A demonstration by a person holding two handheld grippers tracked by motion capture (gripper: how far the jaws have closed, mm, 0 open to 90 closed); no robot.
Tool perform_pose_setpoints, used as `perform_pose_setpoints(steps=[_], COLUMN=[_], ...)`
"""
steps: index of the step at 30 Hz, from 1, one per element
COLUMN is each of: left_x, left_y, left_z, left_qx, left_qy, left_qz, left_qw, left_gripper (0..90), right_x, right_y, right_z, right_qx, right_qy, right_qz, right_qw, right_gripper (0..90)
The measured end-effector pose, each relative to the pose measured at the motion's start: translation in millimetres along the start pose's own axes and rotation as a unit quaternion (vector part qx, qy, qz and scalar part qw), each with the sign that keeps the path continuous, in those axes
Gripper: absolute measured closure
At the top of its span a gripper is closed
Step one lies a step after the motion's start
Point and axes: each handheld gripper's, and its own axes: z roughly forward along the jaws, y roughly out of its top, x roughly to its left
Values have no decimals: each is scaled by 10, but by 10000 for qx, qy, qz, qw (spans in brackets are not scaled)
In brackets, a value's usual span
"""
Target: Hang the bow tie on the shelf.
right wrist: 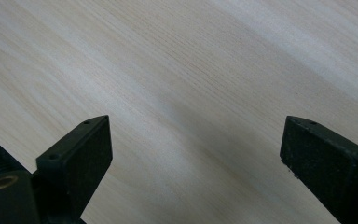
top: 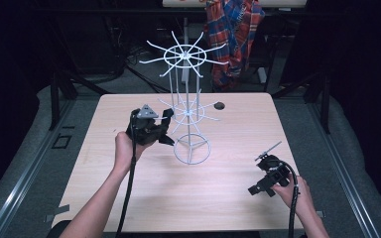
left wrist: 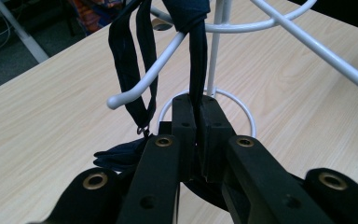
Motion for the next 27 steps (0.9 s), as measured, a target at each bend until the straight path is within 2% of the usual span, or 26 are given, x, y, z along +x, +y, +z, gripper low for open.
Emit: perform_pose_setpoints(steps=[11, 15, 19, 22, 27], left_x=[7, 3, 2, 3, 14], left_y=[-7, -6, -9, -5, -14], left_z=[-11, -10, -17, -37, -61], left_qx=[-5, 14, -3, 37, 83], left_qy=[50, -2, 9, 31, 130], left_qz=[-24, -6, -31, -18, -67], left_qw=[10000, 10000, 10000, 10000, 9999], left_gripper=[800, 776, 726, 698, 608], right_x=[1, 3, 12, 0, 3], right_y=[1, 2, -9, 1, 2], right_z=[4, 5, 17, -2, -8], right_qx=[-30, -41, -157, -40, -31], right_qy=[-4, 22, -10, -22, -9], right_qz=[-26, -14, 62, -41, -29], right_qw=[10000, 10000, 9999, 10000, 10000], right_gripper=[88, 89, 89, 88, 89])
